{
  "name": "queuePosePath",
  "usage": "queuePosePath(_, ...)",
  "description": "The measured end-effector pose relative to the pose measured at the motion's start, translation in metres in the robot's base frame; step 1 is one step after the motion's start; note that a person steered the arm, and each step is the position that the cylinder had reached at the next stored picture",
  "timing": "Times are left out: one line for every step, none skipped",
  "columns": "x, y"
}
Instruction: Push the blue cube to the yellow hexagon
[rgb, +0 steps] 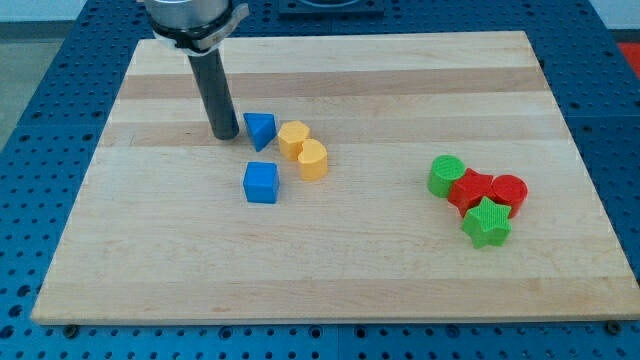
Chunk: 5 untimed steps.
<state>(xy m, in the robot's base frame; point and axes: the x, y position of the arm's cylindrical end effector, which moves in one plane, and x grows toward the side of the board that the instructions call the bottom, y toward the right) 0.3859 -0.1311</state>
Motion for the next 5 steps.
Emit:
queuePosePath(0.000,0.022)
queuePosePath(0.000,0.032)
queuePosePath(0.001,0.041)
queuePosePath(0.001,0.041)
queuePosePath(0.003,0.025)
